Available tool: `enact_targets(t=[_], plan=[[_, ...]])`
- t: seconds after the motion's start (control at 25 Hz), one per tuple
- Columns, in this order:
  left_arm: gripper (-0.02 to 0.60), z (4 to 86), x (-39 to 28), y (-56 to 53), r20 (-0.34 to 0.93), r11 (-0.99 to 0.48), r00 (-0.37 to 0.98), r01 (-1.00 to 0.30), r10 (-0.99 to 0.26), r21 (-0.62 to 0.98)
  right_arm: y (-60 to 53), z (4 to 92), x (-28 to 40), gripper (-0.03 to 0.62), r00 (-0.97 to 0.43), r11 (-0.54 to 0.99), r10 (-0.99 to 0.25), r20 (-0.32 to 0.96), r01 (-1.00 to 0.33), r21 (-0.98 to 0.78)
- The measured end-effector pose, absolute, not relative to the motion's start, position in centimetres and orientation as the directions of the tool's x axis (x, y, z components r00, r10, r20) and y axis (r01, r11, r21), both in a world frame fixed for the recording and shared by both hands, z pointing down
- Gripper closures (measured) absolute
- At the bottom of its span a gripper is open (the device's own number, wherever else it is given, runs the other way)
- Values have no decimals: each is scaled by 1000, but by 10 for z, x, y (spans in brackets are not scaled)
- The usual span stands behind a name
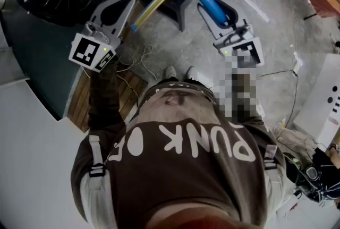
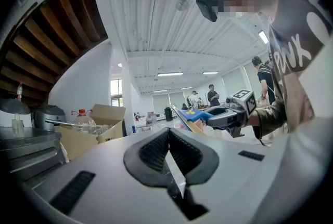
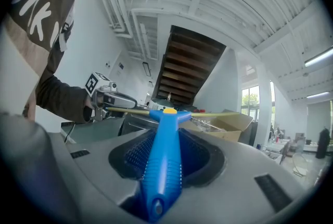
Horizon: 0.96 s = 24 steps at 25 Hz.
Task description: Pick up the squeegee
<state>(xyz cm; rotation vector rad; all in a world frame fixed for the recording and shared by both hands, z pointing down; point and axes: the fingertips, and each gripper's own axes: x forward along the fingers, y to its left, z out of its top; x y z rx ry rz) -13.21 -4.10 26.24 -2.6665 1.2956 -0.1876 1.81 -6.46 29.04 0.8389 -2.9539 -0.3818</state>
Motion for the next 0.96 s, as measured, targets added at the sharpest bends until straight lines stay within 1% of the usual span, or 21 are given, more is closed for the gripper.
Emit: enact_targets(t=[0.96], plan=[[578,264,-131,-42,41,-611,617,-765,-786,-206,-66,292,17,445,-853,823,-522,-16,-509,252]])
